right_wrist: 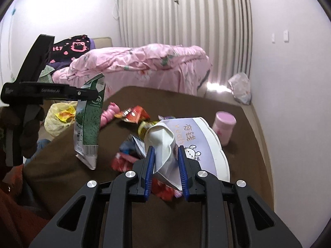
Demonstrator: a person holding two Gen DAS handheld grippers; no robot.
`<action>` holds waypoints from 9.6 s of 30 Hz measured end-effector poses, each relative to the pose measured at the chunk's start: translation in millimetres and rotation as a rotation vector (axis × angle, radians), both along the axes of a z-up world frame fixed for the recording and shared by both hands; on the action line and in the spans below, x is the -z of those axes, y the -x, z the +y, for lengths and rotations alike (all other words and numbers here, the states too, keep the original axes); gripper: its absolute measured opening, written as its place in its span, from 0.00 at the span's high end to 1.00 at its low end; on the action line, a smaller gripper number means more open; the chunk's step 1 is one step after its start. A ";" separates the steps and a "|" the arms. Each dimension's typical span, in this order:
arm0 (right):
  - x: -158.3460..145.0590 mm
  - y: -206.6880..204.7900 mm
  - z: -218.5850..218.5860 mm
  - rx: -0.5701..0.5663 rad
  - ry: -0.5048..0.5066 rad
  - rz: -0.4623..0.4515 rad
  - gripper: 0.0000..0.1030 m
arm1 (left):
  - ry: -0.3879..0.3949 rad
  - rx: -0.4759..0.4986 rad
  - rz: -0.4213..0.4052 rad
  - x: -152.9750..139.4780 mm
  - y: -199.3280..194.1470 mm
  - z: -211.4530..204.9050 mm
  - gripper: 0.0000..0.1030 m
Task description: Collect trash
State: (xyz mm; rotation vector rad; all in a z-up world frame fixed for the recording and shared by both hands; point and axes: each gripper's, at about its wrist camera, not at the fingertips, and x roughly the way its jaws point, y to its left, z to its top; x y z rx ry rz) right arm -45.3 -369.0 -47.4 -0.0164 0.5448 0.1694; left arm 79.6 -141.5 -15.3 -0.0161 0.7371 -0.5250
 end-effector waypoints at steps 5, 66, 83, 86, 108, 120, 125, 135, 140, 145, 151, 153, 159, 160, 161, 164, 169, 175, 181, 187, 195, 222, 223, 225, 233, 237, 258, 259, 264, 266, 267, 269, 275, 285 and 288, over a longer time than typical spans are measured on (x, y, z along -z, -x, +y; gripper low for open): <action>-14.4 -10.4 17.0 -0.043 0.027 -0.022 0.79 | 0.028 -0.020 -0.032 -10.6 5.8 13.8 0.49; 2.2 -259.1 292.9 -0.731 0.045 0.224 0.61 | 0.271 -0.740 -0.018 39.3 -61.6 296.3 0.19; -29.9 -164.3 103.3 -0.251 0.007 0.106 0.54 | 0.172 -0.549 -0.138 -0.5 -27.9 208.2 0.18; -30.4 -148.2 66.6 -0.153 -0.021 0.088 0.49 | 0.156 -0.456 -0.132 0.1 -26.2 174.0 0.18; 47.0 -29.7 -83.5 0.279 -0.025 0.192 0.40 | 0.001 0.277 0.162 72.5 -23.5 -76.1 0.29; 55.5 -38.9 -34.1 0.106 -0.055 0.216 0.40 | -0.032 0.191 0.246 87.9 -26.1 -53.8 0.61; 56.4 -47.5 -7.5 0.011 -0.061 0.221 0.40 | -0.056 0.140 0.244 87.6 -14.2 -20.0 0.61; 76.0 -57.9 19.9 -0.051 -0.038 0.276 0.47 | 0.009 0.170 0.204 80.1 -0.7 -1.7 0.44; 68.9 -48.4 7.6 -0.052 -0.089 0.262 0.53 | 0.032 0.189 0.186 76.9 2.5 -6.2 0.42; 59.0 -37.1 -7.0 -0.008 -0.114 0.227 0.53 | 0.035 0.237 0.159 73.4 10.4 -13.9 0.32; 54.2 -31.6 -24.1 0.045 -0.122 0.206 0.53 | -0.027 0.289 0.133 74.5 21.2 -30.8 0.30; 52.6 -29.7 -29.3 0.068 -0.110 0.196 0.53 | -0.037 0.275 0.141 75.3 20.5 -32.1 0.30; 55.2 -28.2 -43.9 0.123 -0.120 0.191 0.53 | -0.093 0.222 0.101 67.4 32.0 -45.8 0.30; 56.7 -28.4 -46.0 0.132 -0.126 0.194 0.53 | -0.107 0.217 0.090 66.8 33.3 -49.9 0.30; 57.8 -28.3 -47.9 0.140 -0.133 0.197 0.53 | -0.126 0.206 0.076 66.3 34.0 -54.5 0.30; 59.0 -26.4 -50.4 0.144 -0.142 0.196 0.53 | -0.138 0.172 0.082 69.6 28.5 -58.1 0.30; 60.1 -25.0 -51.3 0.150 -0.145 0.195 0.53 | -0.074 0.116 0.237 88.1 10.4 -40.7 0.38; 59.5 -24.0 -49.2 0.138 -0.136 0.192 0.53 | -0.033 0.088 0.214 81.4 12.0 -28.7 0.70; 57.0 -24.4 -41.1 0.127 -0.110 0.188 0.53 | 0.011 0.114 0.168 68.2 18.3 -21.2 0.71; 59.9 -26.2 -37.2 0.117 -0.108 0.201 0.53 | 0.028 0.075 0.196 71.7 9.6 -12.2 0.64; 63.7 -27.7 -33.8 0.107 -0.104 0.212 0.53 | -0.032 0.125 0.192 79.6 16.4 -27.2 0.71; -46.4 -73.8 55.8 -0.127 0.012 -0.016 0.53 | 0.143 -0.168 -0.064 -7.3 8.6 121.6 0.89; -48.2 -76.4 62.1 -0.141 0.016 -0.014 0.53 | 0.147 -0.182 -0.072 -9.1 8.8 128.8 0.89; -50.8 -80.1 72.3 -0.163 0.025 -0.012 0.53 | 0.149 -0.205 -0.088 -11.4 9.9 140.7 0.89; -61.9 -97.6 111.9 -0.244 0.073 -0.021 0.53 | 0.125 -0.333 -0.121 -11.3 5.5 182.1 0.89; -71.8 -119.5 133.0 -0.296 0.058 -0.032 0.53 | 0.093 -0.421 -0.113 -7.2 -3.7 203.5 0.89; -19.2 -228.6 290.7 -0.540 0.181 0.085 0.53 | 0.128 -0.610 -0.029 26.7 -30.7 257.8 0.89; -16.5 -232.0 291.8 -0.540 0.180 0.092 0.53 | 0.129 -0.611 -0.025 28.4 -32.7 258.7 0.89; -8.0 -242.4 295.3 -0.540 0.179 0.107 0.53 | 0.128 -0.614 -0.009 34.6 -39.8 260.9 0.89; -6.3 -246.3 296.1 -0.536 0.177 0.108 0.53 | 0.128 -0.615 -0.006 35.8 -41.9 260.6 0.89; -5.6 -248.8 296.8 -0.533 0.176 0.109 0.53 | 0.127 -0.616 -0.004 36.1 -42.4 259.9 0.89; -4.8 -254.4 298.1 -0.524 0.177 0.110 0.53 | 0.126 -0.617 -0.001 37.1 -42.9 259.7 0.89; -5.5 -273.6 299.2 -0.474 0.137 0.129 0.53 | 0.125 -0.619 0.019 43.0 -44.7 261.0 0.89; -1.0 -305.5 316.9 -0.459 0.024 0.204 0.52 | 0.133 -0.601 0.093 65.6 -53.1 256.9 0.89; 0.3 -310.7 319.6 -0.455 -0.015 0.225 0.52 | 0.138 -0.598 0.103 68.8 -52.3 258.1 0.89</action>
